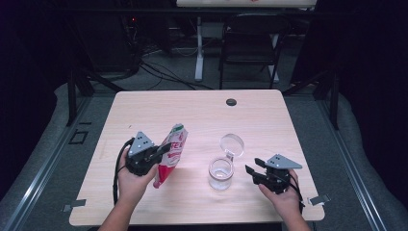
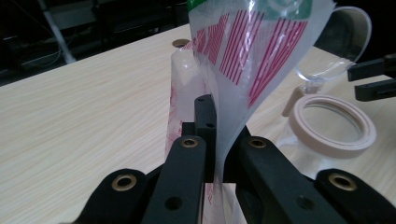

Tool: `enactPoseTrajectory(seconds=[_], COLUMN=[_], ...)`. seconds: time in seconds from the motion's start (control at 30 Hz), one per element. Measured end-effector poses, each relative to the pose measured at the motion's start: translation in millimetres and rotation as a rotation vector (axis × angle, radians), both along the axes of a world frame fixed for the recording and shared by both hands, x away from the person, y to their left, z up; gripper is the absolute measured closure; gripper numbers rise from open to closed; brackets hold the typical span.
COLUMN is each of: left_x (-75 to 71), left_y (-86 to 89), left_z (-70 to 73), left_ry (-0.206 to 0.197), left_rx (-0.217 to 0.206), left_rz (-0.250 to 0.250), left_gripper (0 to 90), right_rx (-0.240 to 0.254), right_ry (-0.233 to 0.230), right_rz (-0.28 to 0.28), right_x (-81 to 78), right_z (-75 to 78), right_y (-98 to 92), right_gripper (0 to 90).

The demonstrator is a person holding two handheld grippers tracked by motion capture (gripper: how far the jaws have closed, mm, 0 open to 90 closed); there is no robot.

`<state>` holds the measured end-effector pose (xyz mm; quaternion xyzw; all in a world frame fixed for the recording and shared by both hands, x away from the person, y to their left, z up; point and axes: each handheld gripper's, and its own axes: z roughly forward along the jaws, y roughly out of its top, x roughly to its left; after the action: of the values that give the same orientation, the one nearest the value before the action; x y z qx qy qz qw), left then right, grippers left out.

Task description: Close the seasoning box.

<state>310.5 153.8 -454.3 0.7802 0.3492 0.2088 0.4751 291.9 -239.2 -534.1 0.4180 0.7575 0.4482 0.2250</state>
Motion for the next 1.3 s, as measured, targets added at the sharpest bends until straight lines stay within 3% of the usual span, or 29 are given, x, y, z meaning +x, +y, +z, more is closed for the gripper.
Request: enactPoseTrajectory(seconds=[0.2, 0.37, 0.43, 0.6, 0.9, 1.0, 1.3], left_x=[-1.9, -4.3, -5.4, -9.7, -15.2, -17.9, -26.5], left_y=[-17.4, -27.8, -29.2, -28.9, -17.7, -15.6, -18.8], left_z=[-4.4, -12.0, -15.4, -16.3, -20.3, -22.4, -25.9], left_ry=[0.0, 0.021, 0.034, 0.038, 0.063, 0.077, 0.084], left_rx=[-0.006, -0.006, -0.03, -0.026, -0.044, -0.057, -0.037], left_rz=[-0.07, -0.108, -0.122, -0.128, -0.113, -0.108, -0.127], left_gripper=[90.0, 90.0, 90.0, 90.0, 90.0, 90.0, 90.0], right_rx=[0.038, 0.072, 0.072, 0.056, 0.049, 0.05, 0.049], right_ry=[0.015, -0.031, -0.047, -0.076, -0.109, -0.109, -0.093], right_rz=[0.044, 0.061, 0.067, 0.093, 0.194, 0.226, 0.321], right_x=[-5.4, -11.5, -13.9, -19.2, -24.6, -22.3, -9.4], right_z=[8.5, 18.0, 23.4, 33.8, 57.5, 62.5, 68.6], right_y=[-3.3, -6.6, -6.6, -1.2, 22.9, 32.6, 63.8], right_gripper=[57.8, 63.4, 64.7, 64.7, 66.0, 65.9, 63.2])
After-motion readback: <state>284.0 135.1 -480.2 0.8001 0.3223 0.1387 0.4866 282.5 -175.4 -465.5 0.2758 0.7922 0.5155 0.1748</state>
